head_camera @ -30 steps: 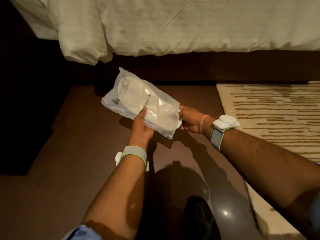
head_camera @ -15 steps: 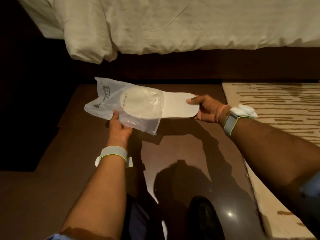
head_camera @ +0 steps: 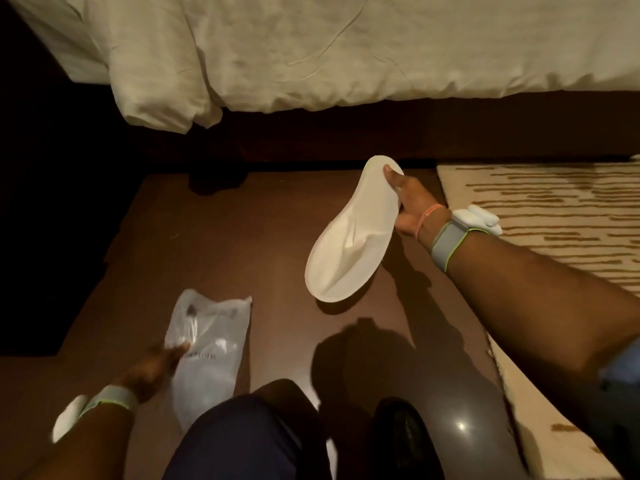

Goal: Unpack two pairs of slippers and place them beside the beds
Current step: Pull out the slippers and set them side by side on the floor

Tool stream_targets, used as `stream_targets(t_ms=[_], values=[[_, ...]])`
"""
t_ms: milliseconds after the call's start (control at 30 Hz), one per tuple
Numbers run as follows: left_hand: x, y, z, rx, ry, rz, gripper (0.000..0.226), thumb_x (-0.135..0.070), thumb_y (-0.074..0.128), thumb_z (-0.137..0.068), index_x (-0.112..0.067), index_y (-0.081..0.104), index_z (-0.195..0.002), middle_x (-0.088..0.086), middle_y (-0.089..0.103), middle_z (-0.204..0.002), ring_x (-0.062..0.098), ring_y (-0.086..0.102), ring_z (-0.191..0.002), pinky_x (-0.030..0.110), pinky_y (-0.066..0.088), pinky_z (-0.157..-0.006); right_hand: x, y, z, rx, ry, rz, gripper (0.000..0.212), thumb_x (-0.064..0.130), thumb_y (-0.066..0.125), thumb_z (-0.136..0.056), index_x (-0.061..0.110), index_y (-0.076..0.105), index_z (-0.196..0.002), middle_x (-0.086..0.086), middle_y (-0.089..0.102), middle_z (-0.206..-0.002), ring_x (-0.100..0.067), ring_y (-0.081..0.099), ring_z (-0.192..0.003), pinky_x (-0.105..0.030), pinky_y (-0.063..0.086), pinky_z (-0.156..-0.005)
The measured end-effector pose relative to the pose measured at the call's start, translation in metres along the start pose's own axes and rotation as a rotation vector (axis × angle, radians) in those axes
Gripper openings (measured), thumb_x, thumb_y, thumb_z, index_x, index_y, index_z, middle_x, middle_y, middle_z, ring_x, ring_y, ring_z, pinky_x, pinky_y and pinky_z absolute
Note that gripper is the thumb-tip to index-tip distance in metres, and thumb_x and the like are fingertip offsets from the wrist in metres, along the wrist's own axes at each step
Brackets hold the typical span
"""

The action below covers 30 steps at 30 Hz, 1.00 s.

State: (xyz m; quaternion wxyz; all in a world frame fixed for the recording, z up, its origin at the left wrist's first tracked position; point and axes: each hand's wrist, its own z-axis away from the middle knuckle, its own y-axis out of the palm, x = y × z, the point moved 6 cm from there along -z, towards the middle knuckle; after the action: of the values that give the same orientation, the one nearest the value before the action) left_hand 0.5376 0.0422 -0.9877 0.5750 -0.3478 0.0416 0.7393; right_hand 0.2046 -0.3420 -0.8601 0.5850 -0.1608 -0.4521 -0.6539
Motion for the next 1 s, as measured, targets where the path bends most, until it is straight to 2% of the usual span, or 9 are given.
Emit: stream_targets(t_ms=[200,333,400,567,633,733,800,900,1000], values=[[0.034,-0.031,-0.009,-0.195,-0.217,-0.482,0.05,-0.011,0.074,-0.085,0.012,0.057,-0.127,0.032,0.06,-0.12,0.041,0.06,-0.096,0.042,0.048,-0.081,-0.013,0.021,0.0,-0.031,0.023,0.131,0.056,0.03,0.072,-0.084,0.005,0.052,-0.13,-0.02,0.063,-0.125,-0.038,0.062,-0.112,-0.053,0.05,-0.097],[-0.065,-0.003,0.006,-0.399,0.218,-0.469,0.052,-0.035,0.069,-0.089,0.001,0.057,-0.125,0.023,0.067,-0.114,0.036,0.063,-0.108,0.046,0.05,-0.091,-0.021,0.036,-0.001,-0.02,0.066,0.236,0.054,0.032,0.074,-0.083,0.006,0.055,-0.126,-0.017,0.066,-0.121,-0.034,0.066,-0.104,-0.047,0.055,-0.086],[-0.127,0.047,0.023,-0.142,0.4,-0.139,0.039,-0.046,0.066,-0.085,-0.011,0.067,-0.101,0.004,0.072,-0.092,0.017,0.067,-0.092,0.037,0.053,-0.074,-0.026,0.042,-0.004,-0.021,0.09,0.251,0.054,0.034,0.074,-0.082,0.006,0.055,-0.124,-0.017,0.067,-0.119,-0.033,0.067,-0.101,-0.046,0.056,-0.083],[-0.226,0.17,0.077,0.696,0.259,0.428,0.055,-0.055,0.06,-0.084,-0.014,0.067,-0.119,0.008,0.074,-0.105,0.023,0.073,-0.093,0.036,0.061,-0.075,-0.032,0.053,-0.016,-0.099,0.108,0.298,0.054,0.032,0.069,-0.087,0.005,0.052,-0.13,-0.015,0.065,-0.119,-0.033,0.065,-0.104,-0.046,0.054,-0.089],[-0.242,0.2,0.081,0.791,0.266,0.453,0.035,-0.029,0.063,-0.09,-0.011,0.063,-0.12,0.01,0.074,-0.102,0.025,0.073,-0.089,0.038,0.061,-0.078,-0.032,0.042,-0.025,-0.18,0.088,0.468,0.044,0.03,0.061,-0.092,0.004,0.055,-0.126,-0.011,0.064,-0.105,-0.028,0.062,-0.099,-0.037,0.049,-0.088],[-0.251,0.218,0.066,0.664,0.224,0.412,0.032,-0.005,0.049,-0.095,-0.01,0.053,-0.126,0.013,0.065,-0.108,0.033,0.063,-0.103,0.047,0.052,-0.095,-0.024,0.027,-0.03,-0.267,-0.146,0.847,0.038,0.031,0.054,-0.095,-0.001,0.061,-0.113,-0.014,0.06,-0.096,-0.026,0.055,-0.089,-0.033,0.043,-0.081],[-0.258,0.221,0.05,0.534,0.144,0.42,0.035,-0.004,0.042,-0.097,-0.009,0.05,-0.131,0.016,0.06,-0.112,0.036,0.055,-0.113,0.049,0.043,-0.103,-0.019,0.03,-0.028,-0.129,-0.285,0.923,0.035,0.037,0.058,-0.093,0.004,0.066,-0.096,-0.014,0.064,-0.093,-0.027,0.058,-0.086,-0.032,0.045,-0.081],[-0.279,0.222,0.028,0.428,0.068,0.348,0.028,-0.005,0.037,-0.098,-0.003,0.052,-0.122,0.02,0.06,-0.111,0.035,0.052,-0.116,0.044,0.04,-0.104,-0.025,0.044,-0.026,0.267,-0.102,1.069,0.06,0.061,0.053,-0.086,0.003,0.068,-0.092,-0.012,0.065,-0.087,-0.025,0.058,-0.078,-0.035,0.049,-0.071],[-0.3,0.224,0.017,0.401,0.035,0.179,0.024,-0.004,0.032,-0.095,0.001,0.055,-0.097,0.02,0.068,-0.087,0.034,0.068,-0.082,0.038,0.056,-0.078,-0.027,0.043,-0.025,0.445,0.115,1.005,0.042,0.057,0.063,-0.082,0.017,0.068,-0.093,-0.005,0.067,-0.094,-0.018,0.06,-0.082,-0.026,0.048,-0.064]])
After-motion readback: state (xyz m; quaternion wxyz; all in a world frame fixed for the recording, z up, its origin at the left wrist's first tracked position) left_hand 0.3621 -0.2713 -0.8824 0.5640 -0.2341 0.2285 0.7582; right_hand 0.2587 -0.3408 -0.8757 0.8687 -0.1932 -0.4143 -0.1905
